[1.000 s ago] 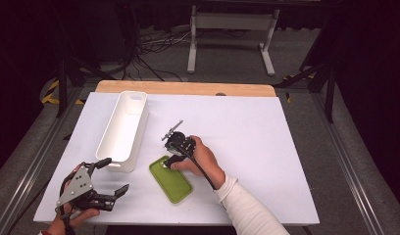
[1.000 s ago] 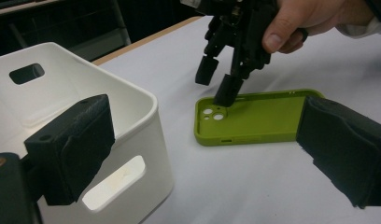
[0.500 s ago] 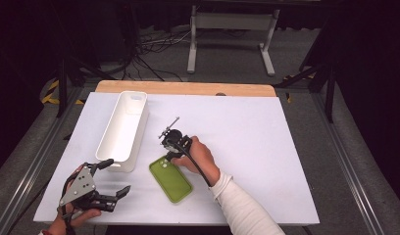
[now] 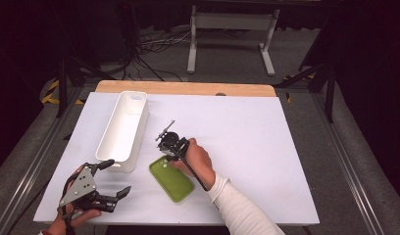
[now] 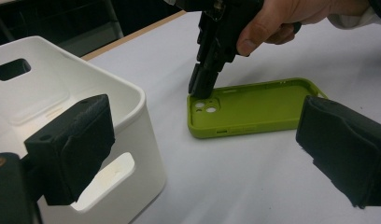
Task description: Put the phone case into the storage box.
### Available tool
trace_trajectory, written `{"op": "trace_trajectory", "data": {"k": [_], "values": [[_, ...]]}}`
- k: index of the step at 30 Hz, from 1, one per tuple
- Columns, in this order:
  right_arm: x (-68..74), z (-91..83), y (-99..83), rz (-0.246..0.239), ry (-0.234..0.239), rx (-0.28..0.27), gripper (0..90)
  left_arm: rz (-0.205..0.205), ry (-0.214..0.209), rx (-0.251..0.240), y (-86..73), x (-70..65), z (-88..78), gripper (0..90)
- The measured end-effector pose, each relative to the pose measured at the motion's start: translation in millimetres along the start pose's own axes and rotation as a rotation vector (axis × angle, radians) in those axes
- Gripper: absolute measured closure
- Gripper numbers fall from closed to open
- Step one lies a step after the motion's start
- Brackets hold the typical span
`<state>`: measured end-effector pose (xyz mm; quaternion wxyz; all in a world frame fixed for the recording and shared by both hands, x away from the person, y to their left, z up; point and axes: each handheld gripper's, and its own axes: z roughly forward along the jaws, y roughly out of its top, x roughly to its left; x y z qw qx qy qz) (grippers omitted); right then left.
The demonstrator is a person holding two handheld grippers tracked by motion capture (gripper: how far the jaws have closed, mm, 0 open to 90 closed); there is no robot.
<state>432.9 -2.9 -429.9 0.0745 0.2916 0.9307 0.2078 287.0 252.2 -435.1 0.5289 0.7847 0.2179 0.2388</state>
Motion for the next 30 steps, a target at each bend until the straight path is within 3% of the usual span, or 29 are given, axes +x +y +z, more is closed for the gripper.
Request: {"op": "trace_trajectory", "data": {"k": [6, 17, 30], "values": [[0.7, -2.8, -0.9, 0.003, -0.012, -0.022, 86.6, 0.001, 0.001, -0.002, 0.2, 0.1, -0.5, 5.3], [-2.7, -33.2, -9.2, 0.004, -0.057, -0.156, 87.4, -0.007, 0.011, -0.006, 1.3, 0.8, -2.0, 5.3], [-13.0, -67.9, -35.6, 0.056, -0.111, -0.34, 87.5, -0.038, 0.038, -0.016, 7.0, -1.7, 2.7, 5.4]]}}
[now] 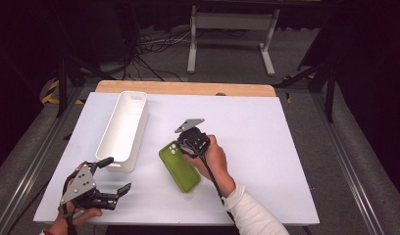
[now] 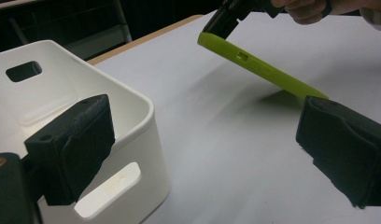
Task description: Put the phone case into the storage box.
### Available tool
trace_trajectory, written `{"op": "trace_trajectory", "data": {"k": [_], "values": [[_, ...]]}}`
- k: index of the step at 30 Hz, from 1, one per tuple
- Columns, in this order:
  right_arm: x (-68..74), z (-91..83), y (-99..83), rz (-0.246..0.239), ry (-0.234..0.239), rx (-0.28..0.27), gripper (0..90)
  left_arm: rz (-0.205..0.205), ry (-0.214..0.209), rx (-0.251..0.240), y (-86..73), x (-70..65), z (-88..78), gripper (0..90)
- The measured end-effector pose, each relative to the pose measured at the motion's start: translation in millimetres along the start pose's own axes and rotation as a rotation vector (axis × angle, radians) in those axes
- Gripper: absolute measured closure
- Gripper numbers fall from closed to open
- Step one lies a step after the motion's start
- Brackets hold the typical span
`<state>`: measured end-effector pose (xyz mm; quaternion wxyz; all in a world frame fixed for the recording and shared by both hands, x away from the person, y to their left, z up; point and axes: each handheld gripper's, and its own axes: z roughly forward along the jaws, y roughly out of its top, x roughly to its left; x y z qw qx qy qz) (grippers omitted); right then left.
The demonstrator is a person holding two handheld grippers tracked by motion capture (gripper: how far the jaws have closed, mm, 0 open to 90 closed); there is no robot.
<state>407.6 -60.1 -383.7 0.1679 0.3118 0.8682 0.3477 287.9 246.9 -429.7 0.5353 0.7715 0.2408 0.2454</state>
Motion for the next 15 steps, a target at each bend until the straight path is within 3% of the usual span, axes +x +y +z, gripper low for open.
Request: {"op": "trace_trajectory", "data": {"k": [6, 10, 15], "values": [[-5.8, -20.2, -7.8, 0.024, -0.026, -0.094, 87.5, -0.017, 0.006, -0.002, 6.3, -2.5, 4.9, 8.3], [-4.7, -30.8, -12.6, 0.014, -0.049, -0.152, 87.5, -0.009, 0.005, 0.004, 11.6, -6.2, 11.3, 11.1], [-4.2, -38.4, -19.3, 0.023, -0.05, -0.197, 87.5, -0.042, -0.039, -0.017, 20.1, -8.6, 20.1, 12.0]]}}
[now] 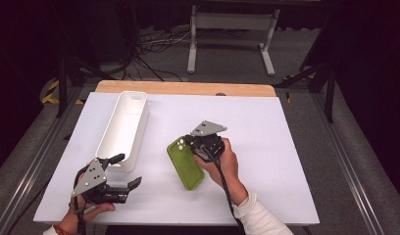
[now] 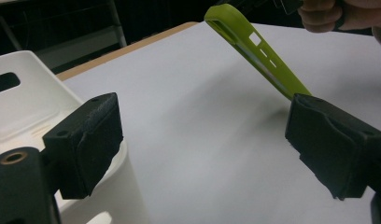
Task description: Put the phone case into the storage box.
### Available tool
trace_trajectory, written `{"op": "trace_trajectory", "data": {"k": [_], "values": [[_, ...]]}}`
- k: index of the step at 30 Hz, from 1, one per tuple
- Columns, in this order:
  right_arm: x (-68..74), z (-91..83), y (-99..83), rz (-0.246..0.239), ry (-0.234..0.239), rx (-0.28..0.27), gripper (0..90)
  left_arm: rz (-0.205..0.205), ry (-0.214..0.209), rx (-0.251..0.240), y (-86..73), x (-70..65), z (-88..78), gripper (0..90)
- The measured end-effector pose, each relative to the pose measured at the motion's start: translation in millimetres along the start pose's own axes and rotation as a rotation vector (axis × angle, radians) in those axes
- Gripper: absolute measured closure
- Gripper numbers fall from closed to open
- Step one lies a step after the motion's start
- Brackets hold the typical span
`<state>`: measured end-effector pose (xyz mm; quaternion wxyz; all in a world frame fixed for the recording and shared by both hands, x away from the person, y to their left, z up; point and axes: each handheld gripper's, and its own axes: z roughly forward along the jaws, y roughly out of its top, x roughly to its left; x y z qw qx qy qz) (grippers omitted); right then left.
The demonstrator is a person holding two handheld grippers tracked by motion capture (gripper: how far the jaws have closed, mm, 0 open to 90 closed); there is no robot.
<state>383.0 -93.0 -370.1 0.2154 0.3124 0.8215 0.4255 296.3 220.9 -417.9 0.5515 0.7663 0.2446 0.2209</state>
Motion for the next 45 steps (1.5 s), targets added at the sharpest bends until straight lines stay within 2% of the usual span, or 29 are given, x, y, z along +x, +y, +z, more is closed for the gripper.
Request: {"op": "trace_trajectory", "data": {"k": [4, 11, 14, 16, 26, 32, 36, 37, 45], "values": [[1.5, -5.3, -2.6, 0.007, 0.027, -0.03, 87.5, -0.009, -0.021, -0.004, 5.1, -3.6, 5.6, 12.6], [7.6, -11.1, -4.4, -0.016, -0.012, -0.073, 87.5, -0.011, -0.056, -0.017, 18.1, -11.9, 20.5, 14.3], [9.3, -13.5, -5.6, -0.023, -0.029, -0.089, 87.5, -0.008, -0.07, -0.021, 25.6, -18.6, 32.1, 15.5], [9.5, -15.7, -6.8, -0.026, -0.035, -0.101, 87.5, -0.007, -0.064, -0.018, 30.1, -22.3, 39.9, 16.1], [13.0, -21.4, -10.8, -0.039, -0.069, -0.146, 87.4, -0.073, -0.087, -0.004, 43.3, -29.6, 70.7, 24.4], [17.1, -24.9, -10.7, -0.058, -0.094, -0.181, 87.4, -0.094, -0.083, 0.0, 50.4, -30.7, 83.7, 34.7], [19.8, -30.1, -10.5, -0.071, -0.124, -0.215, 87.3, -0.106, -0.082, -0.022, 54.3, -27.1, 86.3, 48.1], [20.2, -31.0, -10.5, -0.072, -0.133, -0.222, 87.2, -0.098, -0.063, -0.029, 55.7, -27.0, 86.4, 50.5], [20.8, -38.4, -13.4, -0.074, -0.159, -0.253, 86.5, -0.097, -0.019, -0.04, 59.2, -23.1, 86.8, 52.5]]}}
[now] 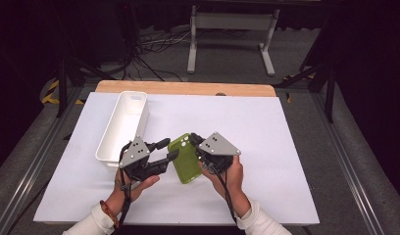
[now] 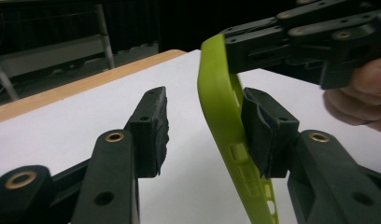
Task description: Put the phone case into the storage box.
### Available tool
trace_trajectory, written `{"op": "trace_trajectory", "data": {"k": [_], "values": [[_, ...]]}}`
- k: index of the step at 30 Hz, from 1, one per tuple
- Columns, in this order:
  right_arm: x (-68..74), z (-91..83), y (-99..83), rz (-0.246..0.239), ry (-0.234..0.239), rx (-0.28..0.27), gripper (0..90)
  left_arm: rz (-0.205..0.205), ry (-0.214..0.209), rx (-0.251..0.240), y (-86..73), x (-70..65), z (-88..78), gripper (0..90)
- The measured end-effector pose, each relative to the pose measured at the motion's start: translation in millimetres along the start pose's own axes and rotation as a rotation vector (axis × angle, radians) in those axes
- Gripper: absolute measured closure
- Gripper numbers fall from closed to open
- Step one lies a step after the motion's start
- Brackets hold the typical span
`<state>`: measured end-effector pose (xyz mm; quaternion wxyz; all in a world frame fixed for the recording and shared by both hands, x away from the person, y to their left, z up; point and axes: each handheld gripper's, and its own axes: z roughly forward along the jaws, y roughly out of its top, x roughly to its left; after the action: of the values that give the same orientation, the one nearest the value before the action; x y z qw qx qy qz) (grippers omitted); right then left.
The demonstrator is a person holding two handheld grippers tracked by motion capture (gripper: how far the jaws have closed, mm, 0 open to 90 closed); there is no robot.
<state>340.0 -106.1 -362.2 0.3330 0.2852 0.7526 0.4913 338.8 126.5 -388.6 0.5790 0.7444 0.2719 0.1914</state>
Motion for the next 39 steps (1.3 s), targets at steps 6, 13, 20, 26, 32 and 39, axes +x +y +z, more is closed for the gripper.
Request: {"op": "trace_trajectory", "data": {"k": [6, 13, 20, 26, 32, 39], "values": [[1.0, -5.7, -2.0, 0.003, -0.012, -0.017, 85.7, 0.009, -0.013, -0.004, 1.4, 1.0, 1.0, 65.6], [0.1, -13.5, -3.7, 0.002, -0.017, -0.046, 85.0, 0.037, -0.01, -0.001, 6.4, 0.2, 1.3, 73.2], [1.7, -17.4, -5.5, -0.01, -0.007, -0.056, 84.8, 0.057, 0.002, -0.001, 9.9, 2.3, -0.8, 77.2], [2.1, -19.0, -4.7, -0.008, 0.006, -0.064, 84.7, 0.086, -0.007, -0.008, 13.0, 2.8, -6.1, 77.8], [3.8, -20.0, -3.9, -0.019, 0.03, -0.07, 82.4, 0.113, -0.014, -0.013, 15.1, 3.3, -12.0, 77.9], [2.1, -26.5, -9.0, -0.035, 0.053, -0.075, 74.5, 0.148, -0.027, -0.008, 16.0, -2.3, -12.5, 78.0]]}}
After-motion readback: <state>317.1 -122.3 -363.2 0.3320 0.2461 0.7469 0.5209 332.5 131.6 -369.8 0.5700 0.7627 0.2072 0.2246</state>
